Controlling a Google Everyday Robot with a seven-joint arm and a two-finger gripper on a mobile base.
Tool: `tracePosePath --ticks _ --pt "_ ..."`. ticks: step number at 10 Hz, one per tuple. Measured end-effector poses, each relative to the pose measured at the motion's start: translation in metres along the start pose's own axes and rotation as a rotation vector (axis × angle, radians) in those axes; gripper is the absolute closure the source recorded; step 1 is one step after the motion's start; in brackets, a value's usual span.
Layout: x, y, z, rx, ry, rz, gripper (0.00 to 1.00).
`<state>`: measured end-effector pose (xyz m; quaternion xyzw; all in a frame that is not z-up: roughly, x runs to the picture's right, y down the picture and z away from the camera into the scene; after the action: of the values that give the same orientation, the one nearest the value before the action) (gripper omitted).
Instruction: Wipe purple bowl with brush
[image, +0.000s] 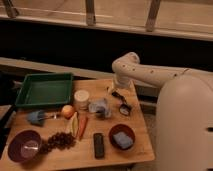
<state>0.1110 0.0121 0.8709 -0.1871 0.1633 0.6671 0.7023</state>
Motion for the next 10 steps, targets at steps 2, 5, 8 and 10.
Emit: tracePosePath --ticks 2,5,8,10 --pt "-0.001 -0.006 0.022 0.000 0.042 0.004 0.20" --pt "-0.005 0.004 0.039 -0.008 0.074 -0.024 0.20" --pt "-0.003 0.010 0.058 -0.030 0.121 -0.037 0.20" --pt "0.004 0.013 0.077 -0.048 0.166 -0.035 0.20"
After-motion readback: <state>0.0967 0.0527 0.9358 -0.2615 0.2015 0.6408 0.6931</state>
